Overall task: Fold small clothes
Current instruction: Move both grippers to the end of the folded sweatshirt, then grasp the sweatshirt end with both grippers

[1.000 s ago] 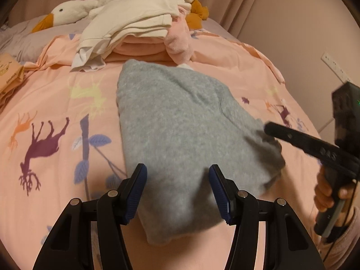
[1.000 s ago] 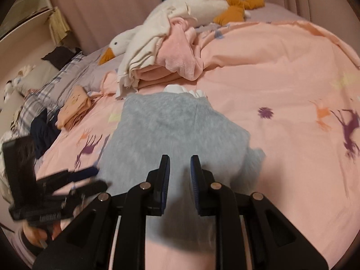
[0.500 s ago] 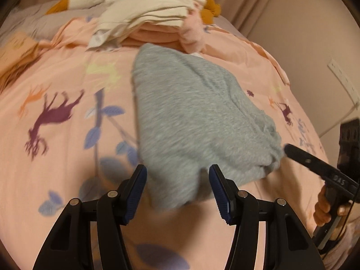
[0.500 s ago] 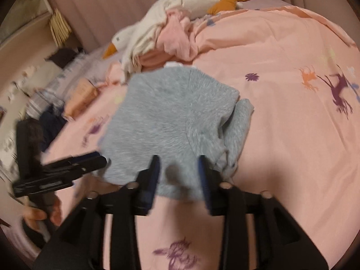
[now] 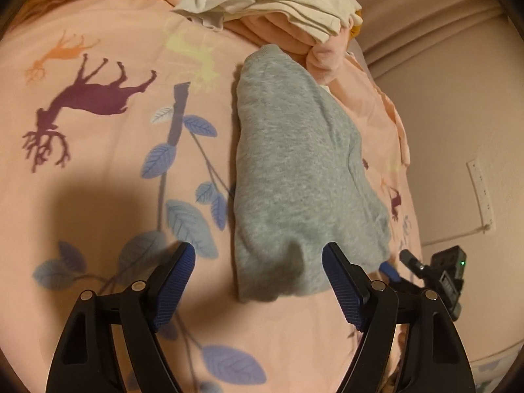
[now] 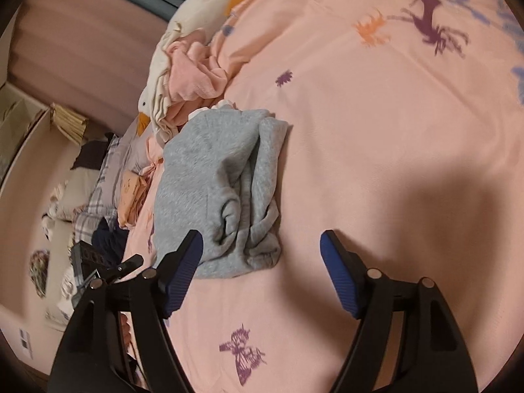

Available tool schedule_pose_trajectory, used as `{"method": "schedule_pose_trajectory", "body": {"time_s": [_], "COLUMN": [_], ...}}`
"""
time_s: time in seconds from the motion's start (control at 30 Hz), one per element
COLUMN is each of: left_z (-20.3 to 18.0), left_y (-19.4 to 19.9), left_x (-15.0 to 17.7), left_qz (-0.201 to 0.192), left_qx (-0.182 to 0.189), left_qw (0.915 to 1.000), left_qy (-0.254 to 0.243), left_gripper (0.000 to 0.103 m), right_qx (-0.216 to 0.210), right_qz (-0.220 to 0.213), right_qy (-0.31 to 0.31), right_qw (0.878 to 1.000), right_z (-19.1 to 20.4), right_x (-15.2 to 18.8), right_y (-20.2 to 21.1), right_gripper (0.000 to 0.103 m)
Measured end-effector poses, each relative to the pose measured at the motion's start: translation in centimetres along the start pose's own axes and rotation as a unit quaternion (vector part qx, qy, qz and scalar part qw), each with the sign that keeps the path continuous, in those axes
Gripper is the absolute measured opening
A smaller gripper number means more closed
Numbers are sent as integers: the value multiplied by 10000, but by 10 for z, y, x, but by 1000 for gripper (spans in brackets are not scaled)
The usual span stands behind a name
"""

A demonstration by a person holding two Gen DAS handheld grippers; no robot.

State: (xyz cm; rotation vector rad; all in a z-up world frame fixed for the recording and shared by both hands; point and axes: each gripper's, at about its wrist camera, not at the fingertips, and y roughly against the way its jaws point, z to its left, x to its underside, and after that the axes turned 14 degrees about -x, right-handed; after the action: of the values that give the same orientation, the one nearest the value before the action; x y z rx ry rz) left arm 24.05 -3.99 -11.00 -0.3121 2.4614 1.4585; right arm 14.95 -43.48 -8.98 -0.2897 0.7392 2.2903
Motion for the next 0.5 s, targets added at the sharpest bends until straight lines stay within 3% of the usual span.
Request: {"method": "schedule_pose_trajectory", "body": {"time_s": [0.37, 0.5], "left_z": [-20, -27], "left_y": [-31, -37], "left_x": [-23, -28], "left_qz": [158, 116], "left_qx": [300, 330], "left_qw": [9994, 9993], "left_qy": [-26, -128], "left_gripper": [80, 90], "right_qx": [-168, -188], "right_qz": [234, 336], "right_qy": [33, 105], "right_qw": [9996, 9992], "right_z": [3, 5], "right_x": [-25, -33], "right_y": [-39, -57], "right_gripper": [79, 79]}}
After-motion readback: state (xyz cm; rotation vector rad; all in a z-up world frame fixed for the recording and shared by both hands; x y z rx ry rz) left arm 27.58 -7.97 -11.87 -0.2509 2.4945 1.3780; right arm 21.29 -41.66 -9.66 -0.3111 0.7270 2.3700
